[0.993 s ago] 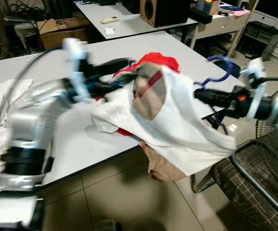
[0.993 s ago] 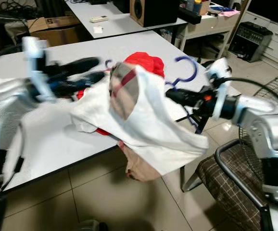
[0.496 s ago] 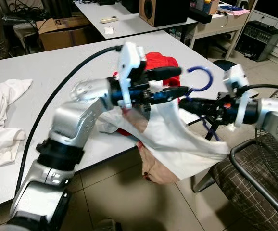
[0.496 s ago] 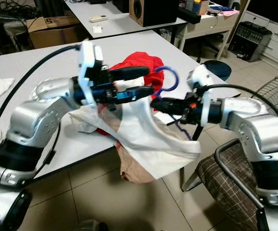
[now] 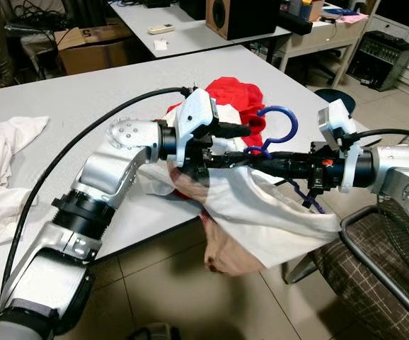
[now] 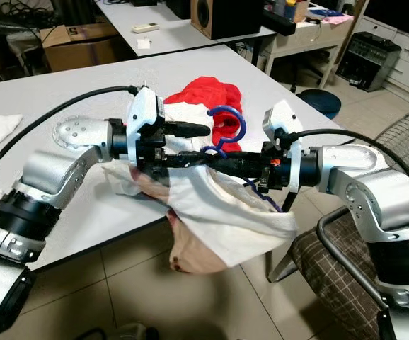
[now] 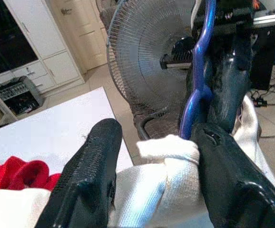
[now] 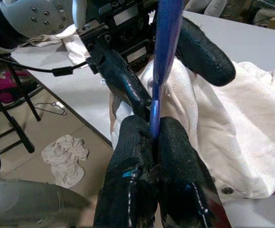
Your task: Hang hanger
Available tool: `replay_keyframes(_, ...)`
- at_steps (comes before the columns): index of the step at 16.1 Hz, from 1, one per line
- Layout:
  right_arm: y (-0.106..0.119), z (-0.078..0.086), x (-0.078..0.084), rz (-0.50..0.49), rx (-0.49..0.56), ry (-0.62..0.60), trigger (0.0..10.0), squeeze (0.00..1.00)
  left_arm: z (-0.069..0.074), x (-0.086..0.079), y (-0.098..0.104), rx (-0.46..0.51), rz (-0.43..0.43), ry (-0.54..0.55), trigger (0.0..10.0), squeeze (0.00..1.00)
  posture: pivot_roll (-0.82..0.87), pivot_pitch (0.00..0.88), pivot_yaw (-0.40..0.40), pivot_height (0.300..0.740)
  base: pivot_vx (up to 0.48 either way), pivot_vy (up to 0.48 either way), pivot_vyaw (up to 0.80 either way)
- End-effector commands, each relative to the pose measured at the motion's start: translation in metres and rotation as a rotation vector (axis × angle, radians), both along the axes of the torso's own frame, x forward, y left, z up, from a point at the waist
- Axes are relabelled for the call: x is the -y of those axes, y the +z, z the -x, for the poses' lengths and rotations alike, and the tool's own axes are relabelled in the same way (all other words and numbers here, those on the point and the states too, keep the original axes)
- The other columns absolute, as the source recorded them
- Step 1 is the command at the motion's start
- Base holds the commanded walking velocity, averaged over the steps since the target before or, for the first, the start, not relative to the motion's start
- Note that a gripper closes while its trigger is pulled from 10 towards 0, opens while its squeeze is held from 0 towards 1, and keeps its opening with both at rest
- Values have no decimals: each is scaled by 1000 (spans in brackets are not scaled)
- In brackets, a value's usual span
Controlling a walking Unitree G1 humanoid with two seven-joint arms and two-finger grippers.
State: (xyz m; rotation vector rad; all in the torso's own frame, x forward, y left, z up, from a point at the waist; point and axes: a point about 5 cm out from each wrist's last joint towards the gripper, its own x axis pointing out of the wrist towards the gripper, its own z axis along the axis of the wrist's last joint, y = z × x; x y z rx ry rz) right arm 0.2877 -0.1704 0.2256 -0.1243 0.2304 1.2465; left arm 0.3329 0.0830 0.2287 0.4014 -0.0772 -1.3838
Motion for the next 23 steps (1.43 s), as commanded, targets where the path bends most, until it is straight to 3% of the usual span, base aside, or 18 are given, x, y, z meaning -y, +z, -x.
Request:
replay_keyframes(1, 11, 7, -2, -31, 31, 65, 10000, 0, -8, -13, -3, 1, -63, 51, 824, 0, -33, 0, 26, 740, 0, 0, 0)
replay_keyframes(2, 12, 8, -1, -32, 32, 66, 10000, 0, -8, -20, -3, -5, -79, 39, 0, 0, -33, 0, 27, 740, 0, 0, 0)
replay_keyframes(13, 12, 12, 21, -14, 15, 7, 10000, 0, -14, -80, 12, -29, -100, 81, 0, 0, -29, 0, 29, 740, 0, 0, 0)
replay_keyframes(14, 10, 12, 25, -9, 8, -5, 10000, 0, -14, -91, 15, -24, -103, 108, 9412, 0, -27, 0, 27, 740, 0, 0, 0)
replay_keyframes(15, 10, 12, 25, -9, 7, -8, 10000, 0, -16, -96, 17, -21, -101, 121, 10000, 0, -27, 0, 27, 740, 0, 0, 0)
replay_keyframes(18, 10, 12, 25, -15, 10, -10, 10000, 0, -16, -94, 15, -38, -97, 110, 10000, 0, -27, 0, 27, 740, 0, 0, 0)
replay_keyframes(19, 10, 11, 24, -17, 12, -10, 10000, 0, -15, -91, 13, -53, -81, 94, 10000, 996, -25, 0, 27, 740, 0, 0, 0)
replay_keyframes(23, 10, 9, 21, -21, 20, -18, 10000, 0, -13, -83, 9, -63, -59, 63, 10000, 1000, -30, 0, 28, 740, 0, 0, 0)
